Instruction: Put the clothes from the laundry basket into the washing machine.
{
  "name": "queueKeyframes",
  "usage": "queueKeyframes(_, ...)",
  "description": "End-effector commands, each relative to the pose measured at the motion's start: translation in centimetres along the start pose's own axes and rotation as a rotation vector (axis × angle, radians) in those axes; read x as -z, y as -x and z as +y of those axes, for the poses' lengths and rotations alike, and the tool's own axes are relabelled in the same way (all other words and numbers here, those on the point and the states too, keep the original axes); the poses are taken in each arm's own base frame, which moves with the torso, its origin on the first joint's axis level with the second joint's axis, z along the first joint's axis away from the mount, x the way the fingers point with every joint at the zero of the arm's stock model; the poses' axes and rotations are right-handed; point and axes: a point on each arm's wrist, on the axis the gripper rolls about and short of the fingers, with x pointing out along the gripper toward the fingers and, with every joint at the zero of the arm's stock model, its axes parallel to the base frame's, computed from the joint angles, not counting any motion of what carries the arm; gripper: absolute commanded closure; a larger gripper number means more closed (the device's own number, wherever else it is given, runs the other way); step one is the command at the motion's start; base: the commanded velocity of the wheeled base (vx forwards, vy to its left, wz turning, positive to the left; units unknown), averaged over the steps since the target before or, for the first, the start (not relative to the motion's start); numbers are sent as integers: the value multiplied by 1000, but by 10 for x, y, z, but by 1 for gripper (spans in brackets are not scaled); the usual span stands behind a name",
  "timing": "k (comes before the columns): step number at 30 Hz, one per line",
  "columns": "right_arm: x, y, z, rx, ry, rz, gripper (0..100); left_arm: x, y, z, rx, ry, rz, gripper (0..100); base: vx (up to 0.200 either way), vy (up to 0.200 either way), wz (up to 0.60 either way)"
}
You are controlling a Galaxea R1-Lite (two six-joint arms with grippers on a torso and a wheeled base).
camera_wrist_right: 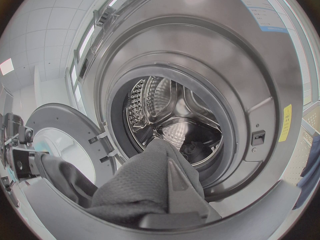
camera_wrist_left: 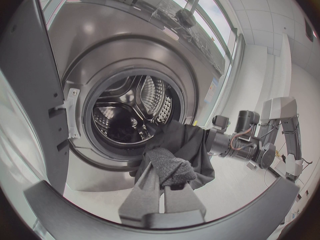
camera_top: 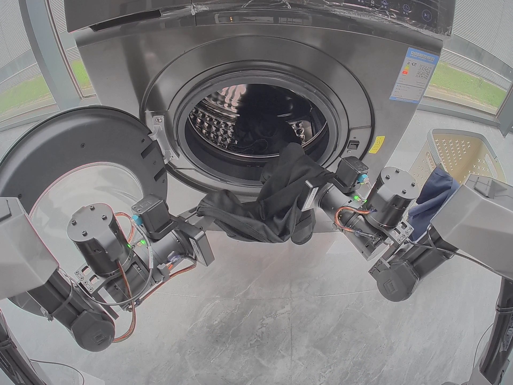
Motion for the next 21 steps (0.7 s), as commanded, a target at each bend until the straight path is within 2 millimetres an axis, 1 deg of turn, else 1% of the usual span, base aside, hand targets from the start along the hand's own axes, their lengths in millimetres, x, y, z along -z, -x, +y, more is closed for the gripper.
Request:
queueKeyframes(1,-8,0,8,-18,-7,-20,100,14,-3,2,-5,3,48,100,0,0,0)
queueKeyframes(14,-10,1,13,-30,-11,-20,100,18,-3,2,-6,4,64,100,0,0,0)
queueKeyframes(15,-10,1,13,-30,-11,-20,100,19,-2,3,-4,3,68,0,0,0,0)
queueKeyframes(19,-11,0,13,-29,-11,-23,100,25,3,4,6,8,106,0,0,0,0)
queueKeyframes(21,-11,0,11,-26,-10,-25,100,40,13,4,13,12,180,0,0,0,0)
